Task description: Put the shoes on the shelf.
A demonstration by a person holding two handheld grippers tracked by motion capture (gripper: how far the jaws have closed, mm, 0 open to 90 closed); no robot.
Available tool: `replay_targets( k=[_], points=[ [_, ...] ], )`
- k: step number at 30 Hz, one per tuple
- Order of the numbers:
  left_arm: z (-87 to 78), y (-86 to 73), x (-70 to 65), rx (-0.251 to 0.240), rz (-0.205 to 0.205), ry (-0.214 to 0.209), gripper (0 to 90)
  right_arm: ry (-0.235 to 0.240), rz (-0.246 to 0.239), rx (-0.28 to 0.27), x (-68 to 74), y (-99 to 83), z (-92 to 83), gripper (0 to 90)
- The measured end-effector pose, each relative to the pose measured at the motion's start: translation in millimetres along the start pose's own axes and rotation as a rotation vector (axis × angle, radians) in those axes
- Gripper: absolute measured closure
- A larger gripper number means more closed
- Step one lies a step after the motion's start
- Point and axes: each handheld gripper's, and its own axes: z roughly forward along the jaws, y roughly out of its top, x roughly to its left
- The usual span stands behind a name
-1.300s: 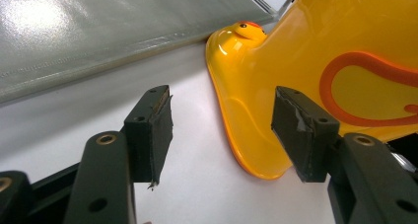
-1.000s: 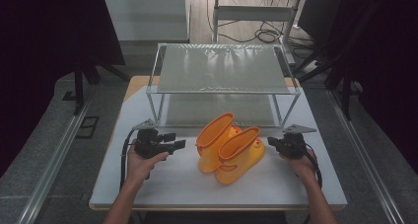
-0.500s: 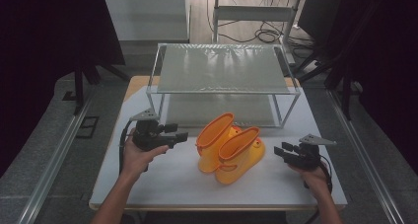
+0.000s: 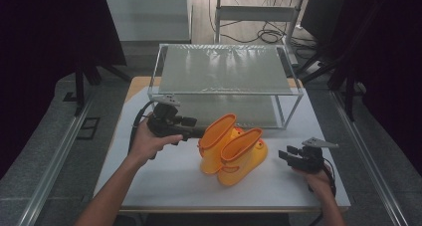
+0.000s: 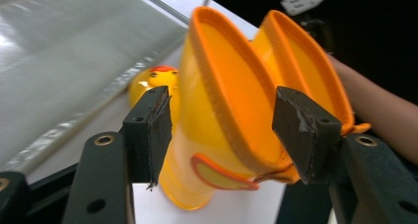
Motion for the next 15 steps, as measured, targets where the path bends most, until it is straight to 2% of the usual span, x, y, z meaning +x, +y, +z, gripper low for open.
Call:
replay_targets(
  k=[5,6,10,12,15],
  points=[
    [1.7,5.9,-4.3,0.002,0.004,-0.053,41.0,-0.009,-0.002,0.004,-0.6,-0.3,1.2,50.5],
    [2.3,7.8,-5.8,0.012,0.01,-0.049,41.0,-0.009,0.009,0.008,-0.2,-0.5,1.6,50.5],
    [10.4,21.0,-13.6,0.051,0.031,-0.047,41.8,-0.02,-0.004,0.015,0.0,-0.9,3.0,50.4],
    [15.8,27.2,-14.7,0.069,0.021,-0.079,42.2,-0.021,-0.004,0.015,0.3,-0.9,2.7,50.4],
    [25.7,34.4,-15.3,0.109,0.017,-0.089,41.4,-0.021,0.001,0.016,0.4,-1.1,2.5,50.3]
  ],
)
